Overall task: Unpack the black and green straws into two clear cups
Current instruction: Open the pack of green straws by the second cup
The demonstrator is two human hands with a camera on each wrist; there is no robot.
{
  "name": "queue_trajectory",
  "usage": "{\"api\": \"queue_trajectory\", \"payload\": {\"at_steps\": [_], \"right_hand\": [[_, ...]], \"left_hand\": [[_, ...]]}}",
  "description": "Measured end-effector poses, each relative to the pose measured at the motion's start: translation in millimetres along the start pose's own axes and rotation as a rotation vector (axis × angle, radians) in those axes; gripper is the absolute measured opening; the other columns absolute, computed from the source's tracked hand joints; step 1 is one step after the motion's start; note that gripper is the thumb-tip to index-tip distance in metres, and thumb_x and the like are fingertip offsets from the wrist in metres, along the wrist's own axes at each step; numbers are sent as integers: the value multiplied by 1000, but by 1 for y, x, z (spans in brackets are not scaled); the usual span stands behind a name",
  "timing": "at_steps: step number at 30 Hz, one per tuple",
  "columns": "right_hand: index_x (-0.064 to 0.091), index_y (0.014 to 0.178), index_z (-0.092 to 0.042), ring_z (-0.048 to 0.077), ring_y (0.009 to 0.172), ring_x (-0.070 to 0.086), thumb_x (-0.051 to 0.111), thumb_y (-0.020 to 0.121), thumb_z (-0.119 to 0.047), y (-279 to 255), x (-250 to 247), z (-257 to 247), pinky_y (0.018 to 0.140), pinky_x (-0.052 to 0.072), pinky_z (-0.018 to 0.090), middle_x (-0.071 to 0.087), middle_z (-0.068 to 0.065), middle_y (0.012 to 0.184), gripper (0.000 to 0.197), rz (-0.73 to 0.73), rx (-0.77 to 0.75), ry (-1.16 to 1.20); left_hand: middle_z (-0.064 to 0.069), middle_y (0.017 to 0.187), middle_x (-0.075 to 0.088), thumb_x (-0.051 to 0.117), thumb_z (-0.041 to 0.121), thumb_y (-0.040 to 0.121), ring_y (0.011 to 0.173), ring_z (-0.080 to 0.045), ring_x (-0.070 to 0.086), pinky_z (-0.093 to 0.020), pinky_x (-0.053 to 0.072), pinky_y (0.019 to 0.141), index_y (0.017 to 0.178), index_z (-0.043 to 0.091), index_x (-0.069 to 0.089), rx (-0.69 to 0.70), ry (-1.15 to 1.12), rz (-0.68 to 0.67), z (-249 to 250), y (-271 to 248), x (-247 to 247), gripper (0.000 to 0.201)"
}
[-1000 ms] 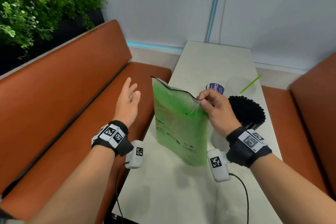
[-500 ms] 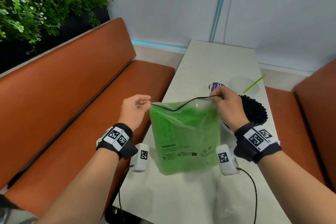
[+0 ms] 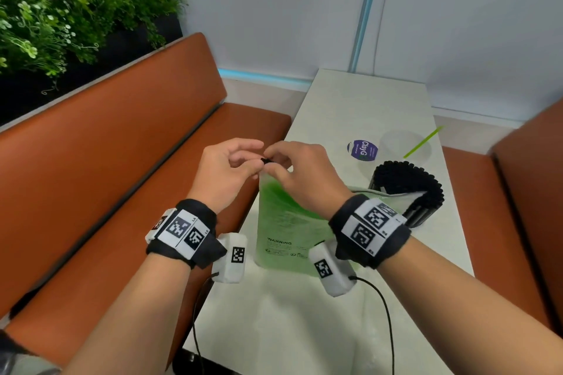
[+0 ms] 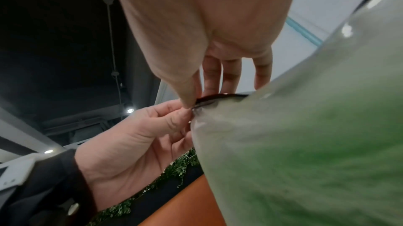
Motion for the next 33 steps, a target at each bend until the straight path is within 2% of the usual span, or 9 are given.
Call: {"api": "queue_trajectory", "payload": {"at_steps": [5, 10, 15, 17, 21, 23, 27, 30, 33], "right_hand": [[67, 85, -25, 15, 78, 62, 64, 88, -27, 3, 4, 6, 80, 51, 41, 68, -8, 77, 5, -13, 20, -25], [60, 86, -23, 21, 80, 59, 55, 92, -25, -3, 6, 13, 84, 47, 43, 64, -5, 80, 9, -75, 49, -201], [59, 88, -20, 20, 77, 56, 48, 94, -24, -25, -23, 42, 88, 44, 43, 62, -5, 82, 13, -119, 93, -377], [61, 89, -19, 21, 79, 58, 48, 94, -23, -33, -45, 62, 90, 46, 45, 65, -3, 85, 14, -101, 145, -419], [63, 90, -14, 26, 81, 60, 51, 90, -16, -44, -79, 94, 75, 51, 42, 66, 2, 83, 13, -31, 245, -383], [62, 90, -11, 26, 80, 59, 50, 89, -10, -43, -82, 97, 73, 50, 38, 65, 3, 81, 12, 0, 235, -331], [63, 102, -11, 28, 85, 57, 46, 88, 0, -43, -80, 96, 78, 47, 39, 64, 8, 91, 25, 58, 181, -240], [60, 110, -23, 30, 85, 54, 42, 89, 2, -47, -75, 94, 76, 49, 42, 57, 8, 95, 38, 40, 150, -231], [58, 118, -36, 29, 82, 53, 41, 91, 0, -50, -71, 94, 71, 49, 39, 49, 2, 99, 48, 0, 123, -318]], "left_hand": [[1, 80, 77, 75, 7, 85, 82, -18, 73, -30, 57, 85, 107, 17, 71, -14, 25, 21, -1, -7, -2, 25], [8, 77, 76, 76, 9, 84, 77, -4, 68, -22, 52, 80, 96, 25, 71, 18, 63, 126, -5, -9, -11, 22], [11, 78, 75, 75, 11, 83, 85, -10, 70, -30, 52, 85, 87, 32, 69, -30, 111, 259, -22, -8, -37, 23], [12, 74, 72, 72, 7, 84, 79, -7, 67, -30, 53, 83, 85, 33, 67, -55, 117, 317, -29, -9, -47, 27], [12, 79, 63, 61, 2, 87, 70, 1, 57, -28, 48, 74, 84, 38, 63, -103, 227, 390, -31, -5, -53, 36], [9, 88, 60, 56, 2, 85, 76, 0, 55, -28, 47, 79, 88, 39, 63, -117, 345, 383, -20, -1, -43, 38], [4, 119, 60, 55, 13, 89, 117, -18, 52, -39, 37, 106, 111, 33, 65, 22, 540, 212, 22, 11, 5, 31], [5, 125, 65, 56, 30, 97, 121, -21, 52, -43, 30, 109, 125, 28, 64, 110, 722, -88, 39, 18, 57, 29], [1, 119, 70, 55, 31, 100, 115, -26, 59, -43, 38, 107, 117, 25, 71, 56, 813, -262, 34, 19, 82, 24]]}}
Point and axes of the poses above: each hand's wrist, its own y-axis towards the middle knuckle, its own x-axis out of the palm, z = x × y, the point moved 8 cm from there along y, towards the middle knuckle
